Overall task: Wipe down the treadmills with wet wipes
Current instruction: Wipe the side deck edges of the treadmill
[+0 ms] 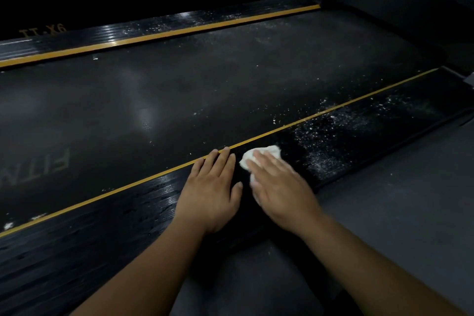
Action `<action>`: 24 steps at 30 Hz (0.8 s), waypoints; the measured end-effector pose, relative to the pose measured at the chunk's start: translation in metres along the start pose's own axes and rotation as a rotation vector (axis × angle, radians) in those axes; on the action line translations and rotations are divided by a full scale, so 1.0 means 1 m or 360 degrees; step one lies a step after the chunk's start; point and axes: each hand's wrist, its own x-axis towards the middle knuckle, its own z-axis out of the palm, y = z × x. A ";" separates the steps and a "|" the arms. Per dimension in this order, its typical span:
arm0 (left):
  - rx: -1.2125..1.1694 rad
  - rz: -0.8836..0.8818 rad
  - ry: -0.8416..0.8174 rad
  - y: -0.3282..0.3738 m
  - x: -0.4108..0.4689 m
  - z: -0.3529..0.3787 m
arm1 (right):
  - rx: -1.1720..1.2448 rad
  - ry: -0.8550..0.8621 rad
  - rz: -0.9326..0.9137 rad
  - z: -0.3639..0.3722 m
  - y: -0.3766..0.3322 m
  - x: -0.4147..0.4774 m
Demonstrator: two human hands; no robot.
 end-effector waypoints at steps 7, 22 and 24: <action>-0.0010 0.0005 0.0009 0.001 -0.002 -0.002 | -0.0130 -0.0031 0.0182 0.012 -0.004 0.031; 0.0014 -0.0002 -0.0008 0.002 0.000 -0.002 | -0.0043 0.0033 0.0273 -0.013 0.017 0.006; 0.0016 -0.0007 -0.0011 0.002 0.000 -0.003 | -0.0071 -0.0006 0.0454 -0.012 0.022 0.023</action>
